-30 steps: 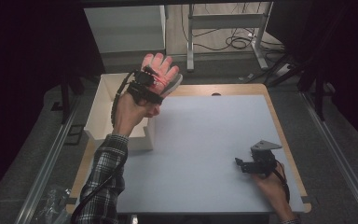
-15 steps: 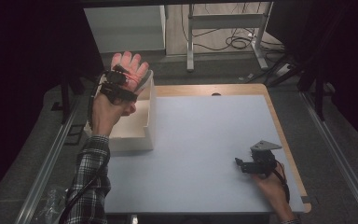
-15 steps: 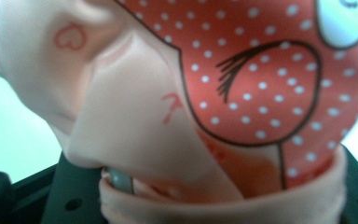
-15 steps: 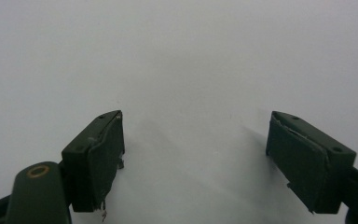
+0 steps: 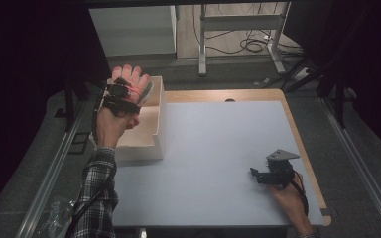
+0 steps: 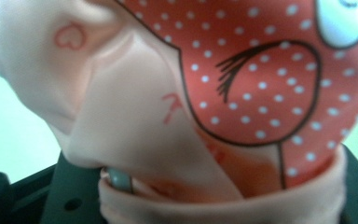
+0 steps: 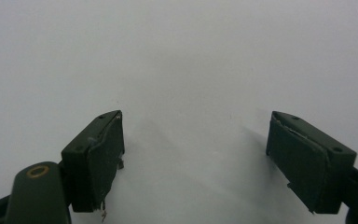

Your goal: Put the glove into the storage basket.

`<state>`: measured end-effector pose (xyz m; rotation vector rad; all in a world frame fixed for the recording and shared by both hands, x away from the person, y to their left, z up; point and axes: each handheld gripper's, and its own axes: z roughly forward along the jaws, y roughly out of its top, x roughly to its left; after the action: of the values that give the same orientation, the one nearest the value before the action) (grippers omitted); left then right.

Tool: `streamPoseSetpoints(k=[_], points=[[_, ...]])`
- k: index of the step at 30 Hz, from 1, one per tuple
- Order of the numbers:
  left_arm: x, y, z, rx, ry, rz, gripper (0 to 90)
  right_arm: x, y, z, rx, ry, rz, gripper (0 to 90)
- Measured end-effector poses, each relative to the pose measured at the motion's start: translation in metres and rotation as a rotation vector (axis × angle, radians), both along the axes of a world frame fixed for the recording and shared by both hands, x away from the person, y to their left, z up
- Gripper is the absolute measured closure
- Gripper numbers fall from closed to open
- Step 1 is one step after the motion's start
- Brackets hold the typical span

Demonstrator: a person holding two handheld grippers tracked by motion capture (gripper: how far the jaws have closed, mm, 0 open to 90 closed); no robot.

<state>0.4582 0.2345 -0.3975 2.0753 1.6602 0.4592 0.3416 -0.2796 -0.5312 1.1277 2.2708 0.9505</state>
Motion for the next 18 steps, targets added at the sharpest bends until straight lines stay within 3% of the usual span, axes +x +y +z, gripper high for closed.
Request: streamPoseSetpoints(k=[8, 18], points=[[0.015, -0.013, -0.032, 0.019, 0.038, 0.004, 40.0, 0.000, 0.000, 0.000, 0.000, 0.000, 0.000, 19.4], [0.033, -0.025, -0.068, 0.030, 0.121, 0.014, 38.4, 0.000, 0.000, 0.000, -0.001, -0.001, 0.000, 19.4]])
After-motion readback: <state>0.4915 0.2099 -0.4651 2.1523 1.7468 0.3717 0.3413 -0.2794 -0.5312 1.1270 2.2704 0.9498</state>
